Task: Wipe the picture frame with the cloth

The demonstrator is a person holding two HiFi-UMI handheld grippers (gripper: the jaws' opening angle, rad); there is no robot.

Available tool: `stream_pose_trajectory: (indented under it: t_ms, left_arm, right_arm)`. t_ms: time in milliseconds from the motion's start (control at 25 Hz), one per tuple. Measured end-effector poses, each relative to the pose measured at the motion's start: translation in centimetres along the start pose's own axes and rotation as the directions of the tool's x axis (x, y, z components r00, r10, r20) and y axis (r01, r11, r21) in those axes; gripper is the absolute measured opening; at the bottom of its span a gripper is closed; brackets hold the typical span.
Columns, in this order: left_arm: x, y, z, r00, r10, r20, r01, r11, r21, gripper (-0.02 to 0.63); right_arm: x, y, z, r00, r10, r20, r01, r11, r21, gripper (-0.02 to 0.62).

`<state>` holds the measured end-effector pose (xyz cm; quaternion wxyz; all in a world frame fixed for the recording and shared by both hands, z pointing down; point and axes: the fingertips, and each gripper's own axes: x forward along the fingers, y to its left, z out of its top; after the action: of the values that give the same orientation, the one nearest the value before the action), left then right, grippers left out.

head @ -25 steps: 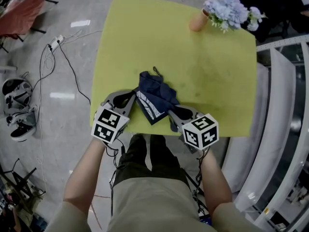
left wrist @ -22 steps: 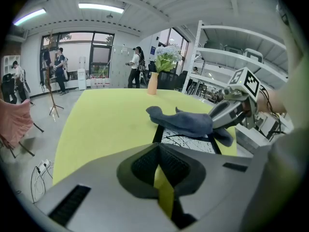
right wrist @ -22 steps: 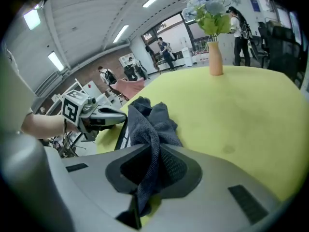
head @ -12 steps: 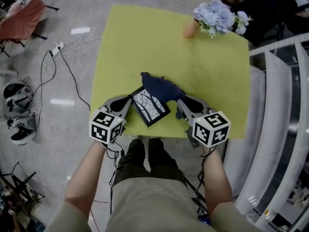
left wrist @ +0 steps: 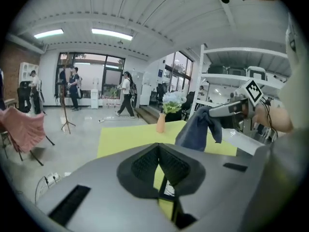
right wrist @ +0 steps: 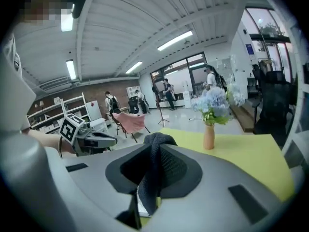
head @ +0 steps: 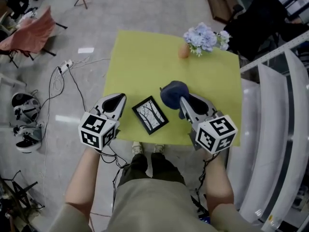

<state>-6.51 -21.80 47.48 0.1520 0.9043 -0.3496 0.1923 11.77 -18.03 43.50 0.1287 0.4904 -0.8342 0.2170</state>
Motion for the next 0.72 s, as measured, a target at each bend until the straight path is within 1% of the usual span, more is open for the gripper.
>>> stream_pose_trajectory:
  t_ms: [200, 400, 560, 640, 720]
  left_arm:
    - [-3.3, -0.3, 5.9, 0.996, 0.031, 0.079, -0.037, 0.997, 0.073, 0.006]
    - [-6.8, -1.4, 12.0, 0.982, 0.042, 0.182, -0.070, 0.986, 0.153, 0.006]
    - [-10.1, -2.9, 16.4, 0.965, 0.045, 0.260, -0.107, 0.968, 0.229, 0.006]
    - [-11.9, -3.6, 18.2, 0.950, 0.046, 0.308, -0.123, 0.965, 0.234, 0.006]
    - [-13.8, -4.1, 19.9, 0.933, 0.053, 0.357, -0.137, 0.967, 0.215, 0.006]
  right_arm:
    - [-2.7, 2.0, 6.2, 0.997, -0.040, 0.071, 0.046, 0.994, -0.095, 0.061]
    - [-6.0, 4.9, 12.7, 0.978, -0.014, 0.207, 0.051, 0.983, -0.178, 0.063]
    - [-9.3, 7.1, 16.7, 0.949, 0.015, 0.315, 0.057, 0.974, -0.218, 0.063]
    - [-11.1, 8.0, 18.2, 0.934, 0.017, 0.357, 0.072, 0.969, -0.235, 0.063]
    - [-12.7, 8.7, 19.4, 0.922, 0.013, 0.387, 0.092, 0.964, -0.251, 0.064]
